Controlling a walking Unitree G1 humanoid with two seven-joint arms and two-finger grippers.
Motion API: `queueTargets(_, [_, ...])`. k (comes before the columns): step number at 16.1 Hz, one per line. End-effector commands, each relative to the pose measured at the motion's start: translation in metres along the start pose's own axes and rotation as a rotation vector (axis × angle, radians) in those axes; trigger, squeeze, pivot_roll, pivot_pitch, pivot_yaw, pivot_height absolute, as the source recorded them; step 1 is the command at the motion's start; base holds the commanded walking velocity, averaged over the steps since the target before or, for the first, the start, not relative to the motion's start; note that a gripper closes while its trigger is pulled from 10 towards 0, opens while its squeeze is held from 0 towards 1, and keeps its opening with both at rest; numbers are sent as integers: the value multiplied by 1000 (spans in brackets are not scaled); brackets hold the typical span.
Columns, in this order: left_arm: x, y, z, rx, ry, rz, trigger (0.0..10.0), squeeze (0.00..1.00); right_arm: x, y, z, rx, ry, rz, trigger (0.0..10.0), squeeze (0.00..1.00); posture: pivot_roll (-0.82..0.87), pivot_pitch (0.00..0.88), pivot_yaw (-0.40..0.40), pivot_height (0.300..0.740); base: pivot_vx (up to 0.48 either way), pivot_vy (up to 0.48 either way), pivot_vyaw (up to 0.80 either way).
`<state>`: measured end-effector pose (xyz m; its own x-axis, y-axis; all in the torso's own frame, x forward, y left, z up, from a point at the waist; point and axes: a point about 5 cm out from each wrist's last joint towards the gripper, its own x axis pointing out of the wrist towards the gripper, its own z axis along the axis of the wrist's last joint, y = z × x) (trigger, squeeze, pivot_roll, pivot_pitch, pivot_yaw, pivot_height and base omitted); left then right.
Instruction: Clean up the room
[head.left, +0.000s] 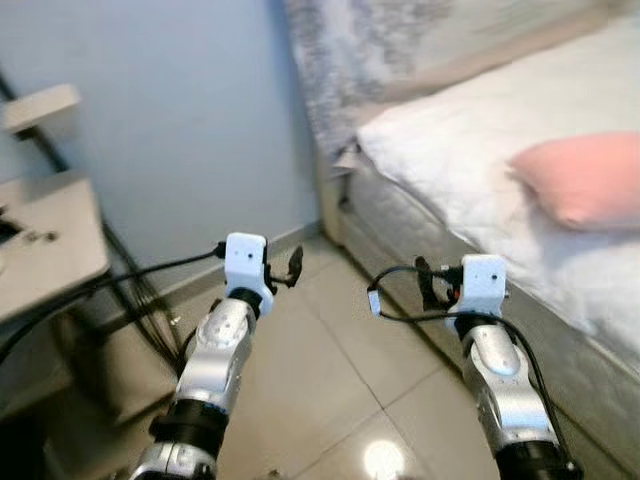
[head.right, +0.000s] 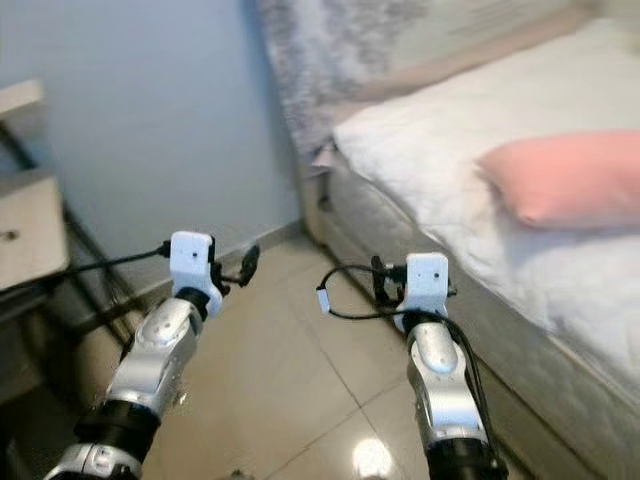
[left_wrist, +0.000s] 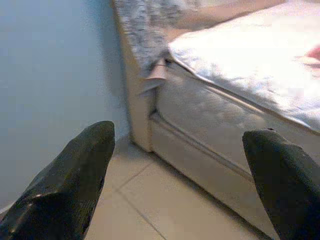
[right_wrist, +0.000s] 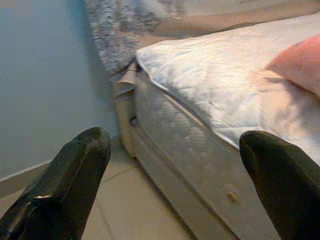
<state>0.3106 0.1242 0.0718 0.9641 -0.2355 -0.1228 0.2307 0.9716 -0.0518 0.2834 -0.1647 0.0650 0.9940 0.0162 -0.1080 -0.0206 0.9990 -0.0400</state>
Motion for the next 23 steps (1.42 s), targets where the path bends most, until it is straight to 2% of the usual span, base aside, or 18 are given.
queueTargets(1, [-1,4,-2,16,15,-3,10000,0,1,11,4,-4,-22,53,10000,0,-165,0,100,740,0,480,-700])
queueTargets(3, [-2,3,-3,29,17,-25,10000,0,1,14,6,-13,-29,88,10000,0,-166,0,97,740,0,480,-694])
queueTargets(5, [-1,-3,0,53,18,-109,10000,0,-2,23,7,-22,-37,200,10000,0,-166,0,97,740,0,480,-716])
queueTargets(6, [0,-3,2,53,15,-119,10000,0,-1,21,6,-33,-31,193,10000,4,-166,0,97,740,0,480,-731])
queueTargets(10, [1,1,2,62,19,-112,10000,0,0,12,5,-16,-41,117,10000,0,-164,0,99,740,0,480,-733])
queueTargets(12, [0,5,2,41,0,-49,10000,0,-4,4,18,55,-147,20,10000,0,-168,0,102,740,0,240,-709])
queueTargets(14, [0,7,8,-14,-44,1,10000,0,-5,-3,17,144,-147,-43,10000,0,-169,0,103,740,0,0,-634])
queueTargets(17, [2,4,14,-50,-74,-5,10000,0,-5,-11,20,95,-173,-82,10000,0,-174,0,102,740,0,0,-627])
queueTargets(18, [3,6,14,-49,-76,13,10000,0,-5,-13,19,20,-172,-103,10000,0,-173,0,102,740,0,0,-531])
queueTargets(19, [3,8,14,-40,-71,30,10000,0,-6,-12,18,-1,-174,-100,10000,0,-172,0,100,731,0,0,0])
queueTargets(21, [3,11,16,-49,-86,52,10000,0,-8,-8,25,0,-219,-79,10000,0,-173,0,100,731,0,0,0])
queueTargets(23, [3,10,20,-20,-106,53,10000,0,-8,-7,26,1,-225,-86,10000,0,-173,0,96,731,0,0,0])
